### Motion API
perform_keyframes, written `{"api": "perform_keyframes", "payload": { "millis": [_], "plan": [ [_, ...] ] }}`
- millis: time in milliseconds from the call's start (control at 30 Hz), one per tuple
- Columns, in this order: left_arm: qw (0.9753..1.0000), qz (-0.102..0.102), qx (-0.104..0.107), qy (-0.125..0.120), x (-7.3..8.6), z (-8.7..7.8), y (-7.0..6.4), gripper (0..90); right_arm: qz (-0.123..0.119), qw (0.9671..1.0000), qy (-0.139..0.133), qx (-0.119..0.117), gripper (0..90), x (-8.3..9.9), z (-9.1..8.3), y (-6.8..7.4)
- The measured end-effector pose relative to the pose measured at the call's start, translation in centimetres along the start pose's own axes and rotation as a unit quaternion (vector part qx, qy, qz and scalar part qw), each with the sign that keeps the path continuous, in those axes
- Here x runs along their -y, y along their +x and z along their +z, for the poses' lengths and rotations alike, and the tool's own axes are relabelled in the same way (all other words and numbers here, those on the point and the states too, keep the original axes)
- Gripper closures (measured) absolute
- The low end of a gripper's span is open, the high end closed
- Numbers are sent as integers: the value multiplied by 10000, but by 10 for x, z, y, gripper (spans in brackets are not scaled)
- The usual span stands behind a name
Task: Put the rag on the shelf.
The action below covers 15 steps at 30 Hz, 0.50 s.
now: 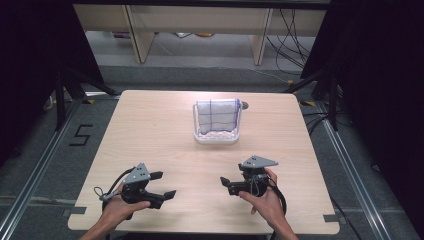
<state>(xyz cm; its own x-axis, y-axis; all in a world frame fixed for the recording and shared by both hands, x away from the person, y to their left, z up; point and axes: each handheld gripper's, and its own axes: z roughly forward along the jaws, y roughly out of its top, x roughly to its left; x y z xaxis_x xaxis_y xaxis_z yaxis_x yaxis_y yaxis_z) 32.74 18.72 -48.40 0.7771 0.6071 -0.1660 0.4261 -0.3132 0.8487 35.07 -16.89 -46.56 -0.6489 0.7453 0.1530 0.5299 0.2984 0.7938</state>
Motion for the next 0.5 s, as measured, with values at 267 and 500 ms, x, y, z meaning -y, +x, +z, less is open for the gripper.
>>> {"api": "perform_keyframes", "payload": {
  "millis": [267, 500],
  "plan": [
    [9998, -163, 27, 113, 26, 3, -6, 154, -60, 9999, 114, 112, 171, 22, -2, 9],
    [9994, -151, 153, 272, 31, 3, -12, 153, -95, 9993, 347, 51, 171, 34, -8, 21]
  ]
}}
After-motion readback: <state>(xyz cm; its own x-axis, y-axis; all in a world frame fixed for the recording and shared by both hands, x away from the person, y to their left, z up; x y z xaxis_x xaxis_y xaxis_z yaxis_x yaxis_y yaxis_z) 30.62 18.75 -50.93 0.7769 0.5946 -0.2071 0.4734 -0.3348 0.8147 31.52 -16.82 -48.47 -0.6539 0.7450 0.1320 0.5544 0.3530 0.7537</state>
